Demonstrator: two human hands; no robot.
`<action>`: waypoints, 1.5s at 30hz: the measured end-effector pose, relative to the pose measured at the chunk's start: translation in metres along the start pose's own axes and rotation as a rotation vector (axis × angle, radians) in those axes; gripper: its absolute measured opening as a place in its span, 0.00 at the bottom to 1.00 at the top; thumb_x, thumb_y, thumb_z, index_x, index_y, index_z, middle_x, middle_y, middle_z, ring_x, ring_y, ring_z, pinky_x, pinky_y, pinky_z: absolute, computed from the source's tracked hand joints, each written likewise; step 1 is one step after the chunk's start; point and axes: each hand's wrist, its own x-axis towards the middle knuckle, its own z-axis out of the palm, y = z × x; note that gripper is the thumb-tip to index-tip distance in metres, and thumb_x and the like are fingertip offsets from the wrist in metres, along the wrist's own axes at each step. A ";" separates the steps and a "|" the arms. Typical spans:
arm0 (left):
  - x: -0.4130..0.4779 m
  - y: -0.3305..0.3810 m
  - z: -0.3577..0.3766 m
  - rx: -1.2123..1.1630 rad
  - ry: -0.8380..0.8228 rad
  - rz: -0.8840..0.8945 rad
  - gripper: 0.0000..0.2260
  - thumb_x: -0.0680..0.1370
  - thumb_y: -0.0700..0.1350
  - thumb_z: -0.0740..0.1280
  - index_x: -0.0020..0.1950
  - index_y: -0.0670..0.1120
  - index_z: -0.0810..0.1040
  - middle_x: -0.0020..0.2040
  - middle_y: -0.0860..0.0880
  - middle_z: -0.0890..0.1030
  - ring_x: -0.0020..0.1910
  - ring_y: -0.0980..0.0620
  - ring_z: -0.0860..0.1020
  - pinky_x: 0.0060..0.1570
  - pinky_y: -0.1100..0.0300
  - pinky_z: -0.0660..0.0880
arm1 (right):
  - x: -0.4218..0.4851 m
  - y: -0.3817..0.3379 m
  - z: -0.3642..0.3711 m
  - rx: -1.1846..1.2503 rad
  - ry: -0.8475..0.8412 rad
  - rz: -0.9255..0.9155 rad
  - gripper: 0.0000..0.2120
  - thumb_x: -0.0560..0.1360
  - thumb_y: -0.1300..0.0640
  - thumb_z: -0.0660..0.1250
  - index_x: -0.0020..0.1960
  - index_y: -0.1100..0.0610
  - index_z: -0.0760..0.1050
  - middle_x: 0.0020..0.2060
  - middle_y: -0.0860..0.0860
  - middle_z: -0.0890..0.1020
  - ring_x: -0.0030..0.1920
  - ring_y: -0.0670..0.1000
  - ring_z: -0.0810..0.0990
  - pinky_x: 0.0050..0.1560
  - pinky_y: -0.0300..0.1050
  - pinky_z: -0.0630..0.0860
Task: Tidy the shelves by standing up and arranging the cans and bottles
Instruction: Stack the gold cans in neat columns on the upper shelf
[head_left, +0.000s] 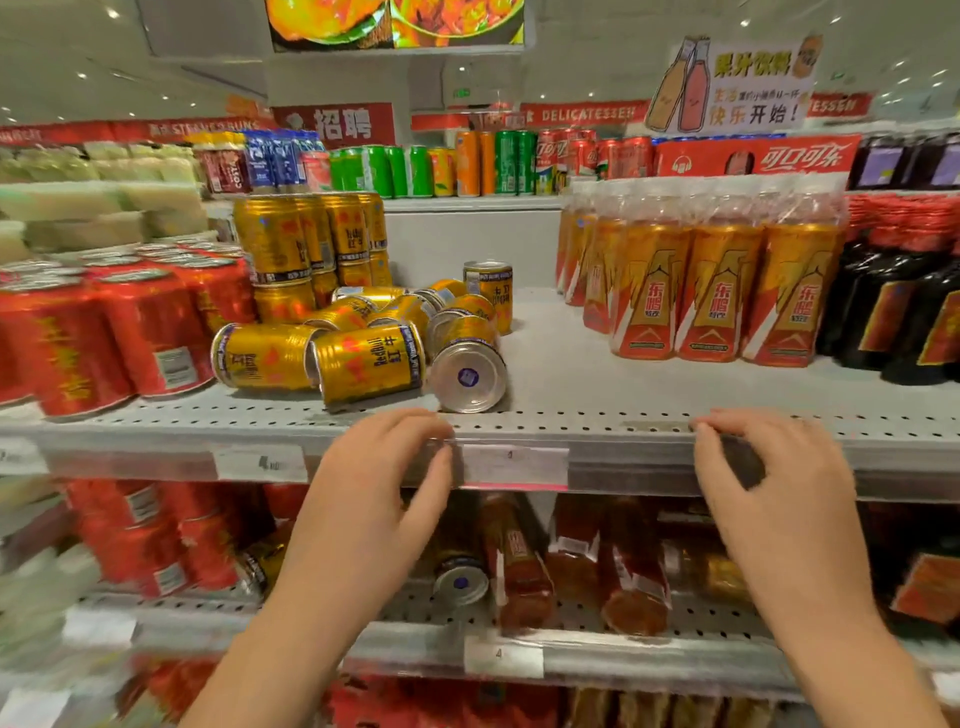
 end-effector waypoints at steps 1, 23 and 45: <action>-0.001 -0.007 -0.004 -0.013 0.002 0.002 0.09 0.82 0.51 0.64 0.59 0.55 0.80 0.58 0.63 0.78 0.61 0.64 0.73 0.61 0.69 0.65 | -0.005 -0.012 0.007 0.002 -0.010 -0.017 0.07 0.79 0.52 0.67 0.55 0.49 0.80 0.50 0.44 0.80 0.54 0.40 0.69 0.69 0.59 0.68; 0.076 -0.076 -0.059 0.476 -0.205 0.110 0.37 0.76 0.70 0.58 0.78 0.49 0.64 0.71 0.52 0.72 0.72 0.50 0.67 0.78 0.48 0.54 | 0.035 -0.148 0.099 -0.032 -0.358 -0.058 0.36 0.74 0.25 0.54 0.76 0.44 0.59 0.63 0.52 0.75 0.62 0.54 0.73 0.59 0.52 0.74; 0.112 -0.050 -0.064 -0.347 -0.146 -0.158 0.39 0.61 0.72 0.75 0.69 0.66 0.67 0.62 0.60 0.77 0.55 0.57 0.81 0.50 0.59 0.81 | 0.088 -0.104 0.069 0.984 -0.696 0.310 0.39 0.61 0.54 0.82 0.68 0.45 0.69 0.58 0.54 0.83 0.55 0.55 0.85 0.59 0.54 0.81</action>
